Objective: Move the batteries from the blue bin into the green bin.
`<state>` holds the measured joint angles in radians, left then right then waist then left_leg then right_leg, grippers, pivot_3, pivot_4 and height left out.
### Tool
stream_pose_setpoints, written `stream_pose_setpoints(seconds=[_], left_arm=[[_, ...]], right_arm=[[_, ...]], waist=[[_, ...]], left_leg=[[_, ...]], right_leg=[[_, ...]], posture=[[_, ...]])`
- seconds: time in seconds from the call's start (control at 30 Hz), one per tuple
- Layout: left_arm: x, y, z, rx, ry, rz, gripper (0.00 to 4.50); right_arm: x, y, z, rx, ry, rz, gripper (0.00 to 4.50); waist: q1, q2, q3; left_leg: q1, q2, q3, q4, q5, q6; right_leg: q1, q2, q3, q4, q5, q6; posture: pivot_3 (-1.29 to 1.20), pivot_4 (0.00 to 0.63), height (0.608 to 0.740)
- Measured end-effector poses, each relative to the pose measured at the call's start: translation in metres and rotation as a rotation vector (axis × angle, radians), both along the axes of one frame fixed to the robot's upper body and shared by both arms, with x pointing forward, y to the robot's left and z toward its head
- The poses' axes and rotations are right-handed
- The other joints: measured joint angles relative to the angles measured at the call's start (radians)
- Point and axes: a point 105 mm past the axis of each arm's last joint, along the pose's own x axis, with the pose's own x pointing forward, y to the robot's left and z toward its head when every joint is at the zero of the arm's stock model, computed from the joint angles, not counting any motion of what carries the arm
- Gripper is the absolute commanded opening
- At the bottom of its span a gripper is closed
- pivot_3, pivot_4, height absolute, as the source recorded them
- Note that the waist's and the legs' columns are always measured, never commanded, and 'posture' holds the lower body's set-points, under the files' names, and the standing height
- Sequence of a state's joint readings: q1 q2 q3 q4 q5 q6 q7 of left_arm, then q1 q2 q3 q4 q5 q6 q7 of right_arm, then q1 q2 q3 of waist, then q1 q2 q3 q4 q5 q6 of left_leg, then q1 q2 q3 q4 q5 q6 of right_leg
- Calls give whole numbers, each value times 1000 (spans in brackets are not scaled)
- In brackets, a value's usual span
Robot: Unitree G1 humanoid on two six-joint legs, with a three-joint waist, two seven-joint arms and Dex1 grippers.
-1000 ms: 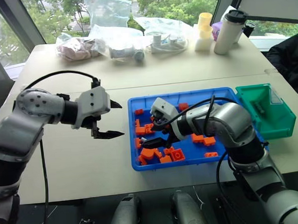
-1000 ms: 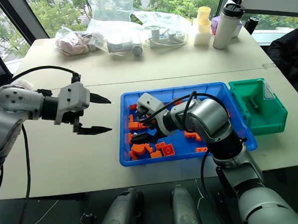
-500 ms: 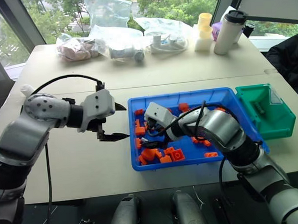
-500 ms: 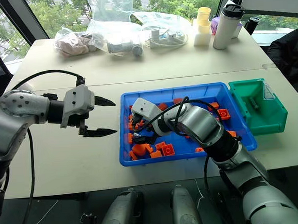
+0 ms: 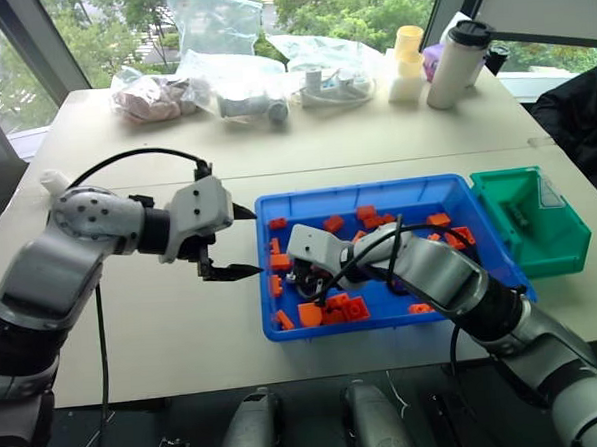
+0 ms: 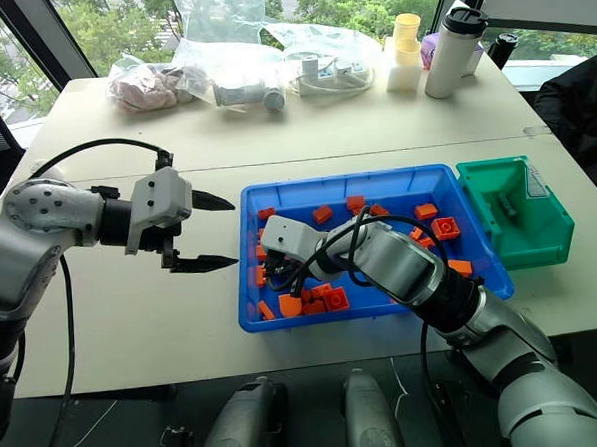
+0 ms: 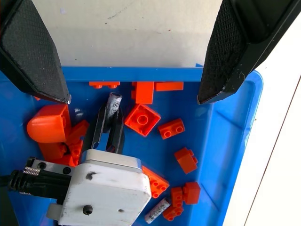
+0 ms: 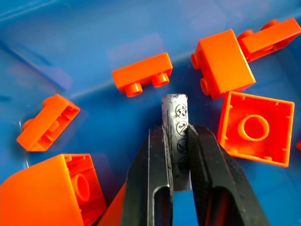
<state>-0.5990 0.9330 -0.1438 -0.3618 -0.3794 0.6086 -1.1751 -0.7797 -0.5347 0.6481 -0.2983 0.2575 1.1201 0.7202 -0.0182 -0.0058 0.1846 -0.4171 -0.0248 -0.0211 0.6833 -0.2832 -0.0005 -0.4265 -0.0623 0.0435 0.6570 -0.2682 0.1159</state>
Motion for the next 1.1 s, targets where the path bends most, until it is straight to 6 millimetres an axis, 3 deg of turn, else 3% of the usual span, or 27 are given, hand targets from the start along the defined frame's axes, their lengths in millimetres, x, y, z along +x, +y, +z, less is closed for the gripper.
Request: stream_pose_setpoints(seconds=[0.27, 0.53, 0.73, 0.83, 0.97, 1.1], left_arm=[[-1, 0, 0, 4, 5, -5, 4500], [-5, 4, -2, 33, 24, -25, 4500], [-6, 1, 2, 25, 30, -91, 4500], [5, -7, 9, -27, 15, -106, 4500], [18, -26, 17, -149, 8, -132, 4500], [32, -55, 39, -297, -60, -169, 4500]], right_arm=[[-3, -7, 2, 1, 8, 7, 17], [16, -47, 57, 117, -72, -144, 17], [13, -105, 106, 211, -125, -350, 17], [18, -154, 126, 187, -226, -511, 17], [19, -223, 130, 132, -294, -744, 17], [15, -264, 128, 129, -325, -892, 17]], waist=[[2, 0, 0], [3, 0, 0], [11, 0, 0], [12, 0, 0], [10, 0, 0], [4, 0, 0]], left_leg=[[0, 0, 0, 0, 0, 0], [-1, 0, 0, 0, 0, 0], [-1, 0, 0, 0, 0, 0], [-2, -1, 0, 0, 0, 0], [-3, 0, 0, 0, 0, 1], [-3, 0, 1, 1, 0, 1]], right_leg=[[0, 0, 0, 0, 0, 0], [0, 0, 0, 0, 0, 0], [1, -1, -1, -2, 0, 0], [1, -1, -1, -3, 0, 0], [1, -1, -1, -4, 0, 0], [0, -1, 1, -4, 1, 1]], posture=[[0, 150, 740], [0, 150, 740], [0, 150, 740], [0, 150, 740], [0, 150, 740], [0, 150, 740]])
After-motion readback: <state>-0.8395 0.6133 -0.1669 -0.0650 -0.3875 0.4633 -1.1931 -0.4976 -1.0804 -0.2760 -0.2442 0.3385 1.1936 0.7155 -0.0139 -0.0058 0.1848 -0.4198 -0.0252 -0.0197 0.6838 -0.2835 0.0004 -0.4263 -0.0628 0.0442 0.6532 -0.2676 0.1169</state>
